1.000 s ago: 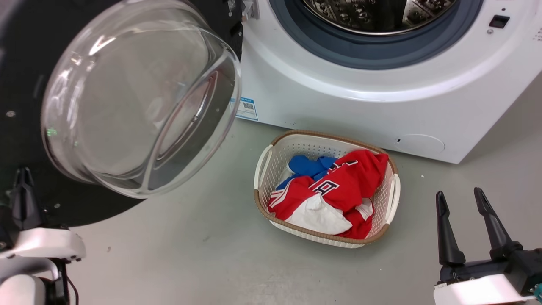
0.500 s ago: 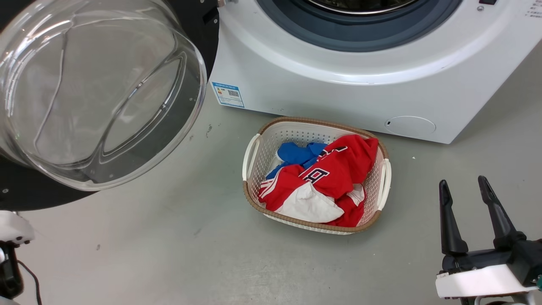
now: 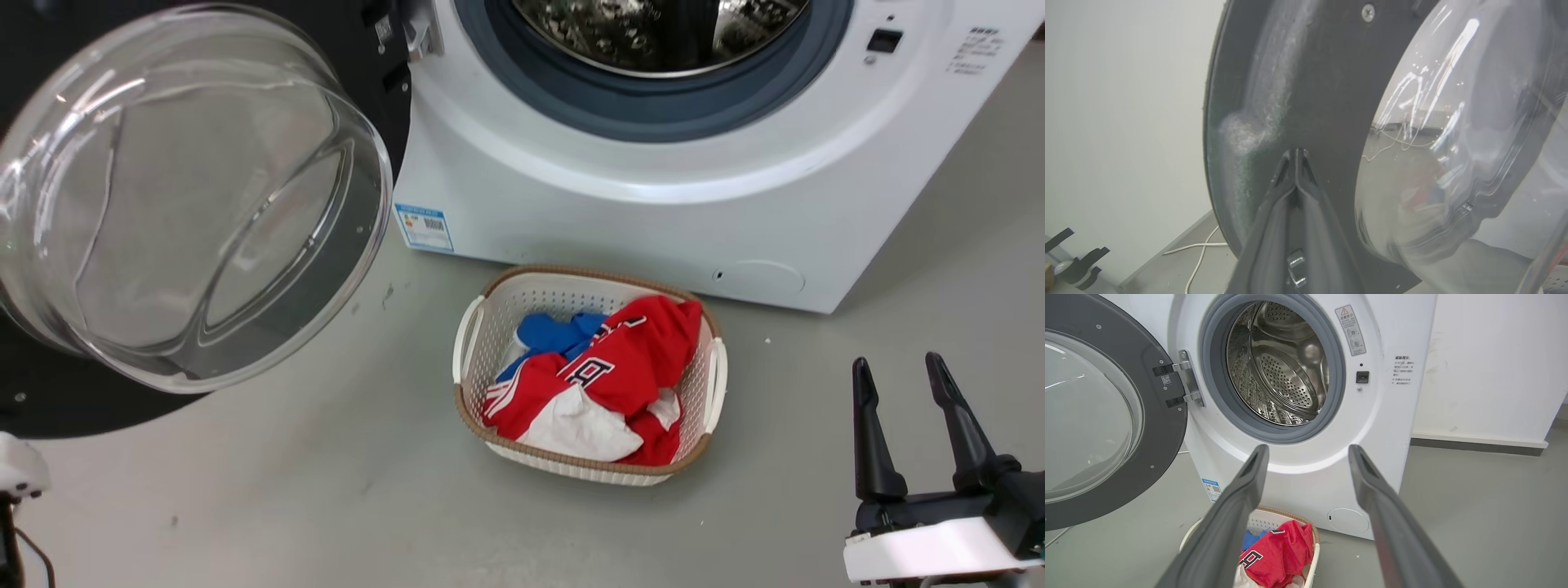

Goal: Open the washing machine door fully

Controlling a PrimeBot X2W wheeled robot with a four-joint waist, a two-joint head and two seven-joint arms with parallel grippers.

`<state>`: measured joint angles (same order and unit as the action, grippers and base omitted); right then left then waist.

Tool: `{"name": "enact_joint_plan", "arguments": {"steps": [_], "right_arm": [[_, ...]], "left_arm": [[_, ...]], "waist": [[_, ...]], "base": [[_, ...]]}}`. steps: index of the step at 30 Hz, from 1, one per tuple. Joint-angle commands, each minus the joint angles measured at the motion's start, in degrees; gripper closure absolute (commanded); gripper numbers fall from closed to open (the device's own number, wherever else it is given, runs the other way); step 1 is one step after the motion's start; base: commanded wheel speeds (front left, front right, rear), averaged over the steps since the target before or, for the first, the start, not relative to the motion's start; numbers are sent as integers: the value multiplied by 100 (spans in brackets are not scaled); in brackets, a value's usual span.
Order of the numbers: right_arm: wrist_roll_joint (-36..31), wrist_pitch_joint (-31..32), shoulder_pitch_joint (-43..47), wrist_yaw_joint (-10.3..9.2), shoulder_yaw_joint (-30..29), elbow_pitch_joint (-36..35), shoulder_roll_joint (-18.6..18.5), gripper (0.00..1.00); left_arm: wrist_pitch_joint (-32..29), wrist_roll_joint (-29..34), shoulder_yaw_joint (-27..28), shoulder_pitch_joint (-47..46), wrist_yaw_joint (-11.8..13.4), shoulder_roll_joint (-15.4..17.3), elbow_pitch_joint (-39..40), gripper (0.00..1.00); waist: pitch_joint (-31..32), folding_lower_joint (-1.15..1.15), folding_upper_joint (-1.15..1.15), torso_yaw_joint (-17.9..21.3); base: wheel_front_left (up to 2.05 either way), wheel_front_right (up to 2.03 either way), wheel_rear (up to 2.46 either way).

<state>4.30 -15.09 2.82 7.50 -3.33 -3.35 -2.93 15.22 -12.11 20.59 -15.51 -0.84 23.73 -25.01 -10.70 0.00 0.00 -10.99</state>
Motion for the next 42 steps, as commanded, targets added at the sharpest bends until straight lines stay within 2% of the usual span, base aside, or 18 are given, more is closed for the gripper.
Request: {"name": "enact_joint_plan", "arguments": {"steps": [1,8,14,20,28,39,40,41,42], "right_arm": [[47,-11,79,-1,-4,13,9,0],[171,-11,252,-1,5,25,8,0],[230,-11,363,-1,26,-15,9,0],[172,-12,423,-1,63,-141,8,0],[130,-11,489,-1,39,-360,9,0],[199,-12,672,-1,84,-370,9,0],[214,-11,687,-1,85,-352,9,0],[241,-12,702,-1,82,-328,9,0],[246,-11,713,-1,79,-302,9,0]], "left_arm": [[-13,107,41,149,-63,-59,166,100],[-12,448,-49,571,-192,-432,1093,100],[-13,795,-530,974,-118,-955,2080,100],[-13,1038,-1136,1343,-143,-1358,2637,100],[-13,1119,-1730,1671,-141,-1737,2711,100],[-13,1049,-1971,2009,6,-1917,2515,100],[-13,1029,-1991,2030,7,-1934,2494,63],[-13,1019,-2011,2039,17,-1941,2480,13],[-13,1024,-2025,2046,26,-1947,2473,0]], "waist": [[217,0,0,67],[628,0,0,127],[882,0,0,184],[1012,0,0,292],[1086,0,0,468],[1093,0,0,731],[1094,0,0,747],[1096,0,0,763],[1097,0,0,778]], "base": [[0,0,0],[0,0,0],[0,0,0],[0,0,0],[0,0,0],[0,0,0],[0,0,0],[0,0,0],[0,0,0]]}}
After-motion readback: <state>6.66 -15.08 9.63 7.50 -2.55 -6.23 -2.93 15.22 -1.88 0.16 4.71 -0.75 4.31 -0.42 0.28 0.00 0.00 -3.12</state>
